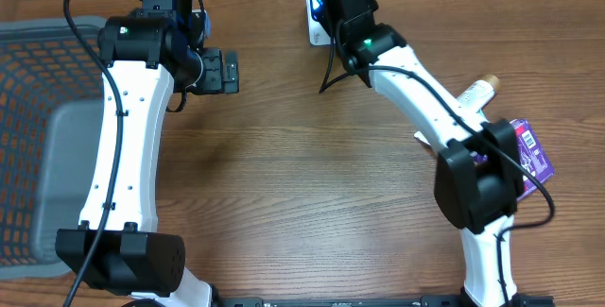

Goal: Scan the item barcode
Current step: 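Hold the green pouch in front of the white scanner with right gripper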

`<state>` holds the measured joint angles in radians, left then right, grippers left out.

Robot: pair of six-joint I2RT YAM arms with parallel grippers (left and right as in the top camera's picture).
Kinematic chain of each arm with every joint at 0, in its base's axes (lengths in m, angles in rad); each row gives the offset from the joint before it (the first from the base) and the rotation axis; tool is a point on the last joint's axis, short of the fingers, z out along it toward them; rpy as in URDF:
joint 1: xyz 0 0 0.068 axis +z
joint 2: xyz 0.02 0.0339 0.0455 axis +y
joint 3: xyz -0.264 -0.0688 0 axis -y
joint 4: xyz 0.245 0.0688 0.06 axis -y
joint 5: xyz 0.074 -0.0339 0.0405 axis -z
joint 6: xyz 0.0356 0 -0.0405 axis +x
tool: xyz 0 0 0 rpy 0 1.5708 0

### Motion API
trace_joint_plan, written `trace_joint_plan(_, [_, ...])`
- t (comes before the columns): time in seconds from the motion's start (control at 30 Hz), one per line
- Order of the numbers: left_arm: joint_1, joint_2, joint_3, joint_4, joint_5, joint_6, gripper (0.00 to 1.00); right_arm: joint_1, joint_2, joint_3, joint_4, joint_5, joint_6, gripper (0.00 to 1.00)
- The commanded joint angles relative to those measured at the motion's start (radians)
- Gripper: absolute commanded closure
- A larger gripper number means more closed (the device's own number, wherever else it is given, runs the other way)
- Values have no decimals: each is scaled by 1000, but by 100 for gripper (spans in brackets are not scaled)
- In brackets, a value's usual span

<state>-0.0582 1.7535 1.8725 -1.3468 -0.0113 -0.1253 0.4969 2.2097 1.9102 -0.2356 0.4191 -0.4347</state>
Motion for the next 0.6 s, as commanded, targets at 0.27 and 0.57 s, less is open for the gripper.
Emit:
trace_joint_plan(0.27, [4,-1,0,0,11,-13,0,5,78,27,177,-32,-229,96])
trace_joint_plan(0.57, [4,-1,0,0,11,-13,0,43,99,27,182,-73,-429,96])
